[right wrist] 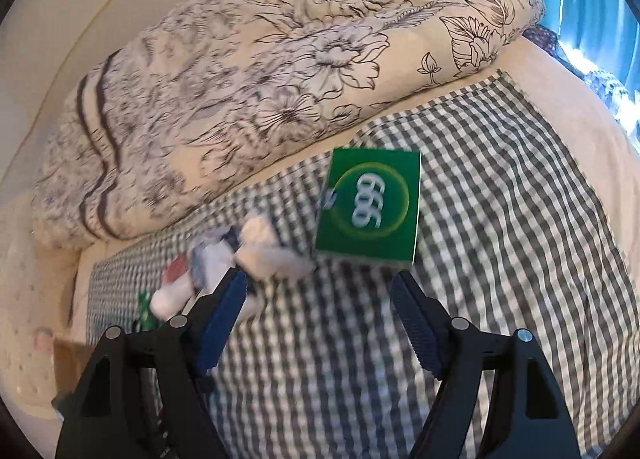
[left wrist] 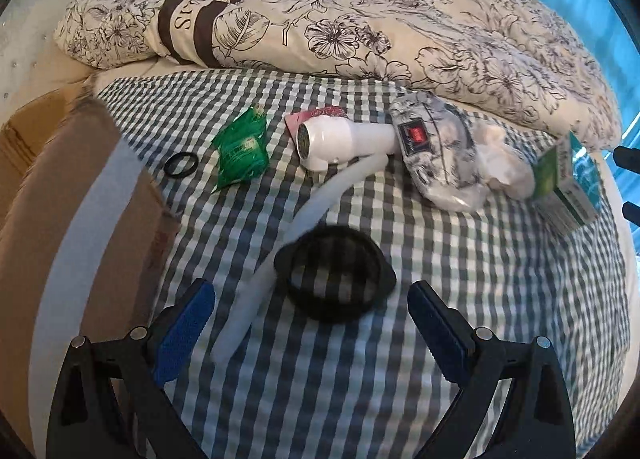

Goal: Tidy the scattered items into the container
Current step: 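Grasp the black round diffuser with left tool while right tool reaches the green medicine box, then grasp the green medicine box with right tool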

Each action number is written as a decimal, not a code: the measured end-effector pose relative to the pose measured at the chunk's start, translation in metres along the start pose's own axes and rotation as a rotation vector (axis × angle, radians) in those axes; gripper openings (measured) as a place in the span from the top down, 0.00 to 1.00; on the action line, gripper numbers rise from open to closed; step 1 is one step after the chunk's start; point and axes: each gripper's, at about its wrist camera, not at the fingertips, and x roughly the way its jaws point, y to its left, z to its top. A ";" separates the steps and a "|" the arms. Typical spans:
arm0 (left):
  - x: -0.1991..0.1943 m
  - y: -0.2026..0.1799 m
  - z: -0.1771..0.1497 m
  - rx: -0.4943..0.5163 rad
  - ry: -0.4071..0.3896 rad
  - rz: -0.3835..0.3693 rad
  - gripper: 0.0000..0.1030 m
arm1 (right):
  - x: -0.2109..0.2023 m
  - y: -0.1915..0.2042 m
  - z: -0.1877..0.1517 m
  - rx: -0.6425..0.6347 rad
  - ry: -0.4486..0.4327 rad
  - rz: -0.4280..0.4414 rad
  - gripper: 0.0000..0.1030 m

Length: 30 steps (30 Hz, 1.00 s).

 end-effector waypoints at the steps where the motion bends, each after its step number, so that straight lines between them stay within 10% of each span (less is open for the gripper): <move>1: 0.006 -0.001 0.004 0.002 0.007 0.003 0.03 | 0.007 -0.002 0.006 0.008 0.003 -0.017 0.23; 16: 0.068 -0.023 0.010 0.039 0.076 0.091 0.03 | 0.078 -0.007 0.045 -0.022 0.020 -0.354 0.14; 23: 0.071 -0.023 0.010 0.039 0.046 0.103 0.01 | 0.064 -0.013 0.035 -0.023 -0.027 -0.305 0.14; 30: 0.065 -0.033 0.008 0.099 0.012 0.097 0.24 | 0.070 -0.005 0.036 -0.035 0.003 -0.285 0.12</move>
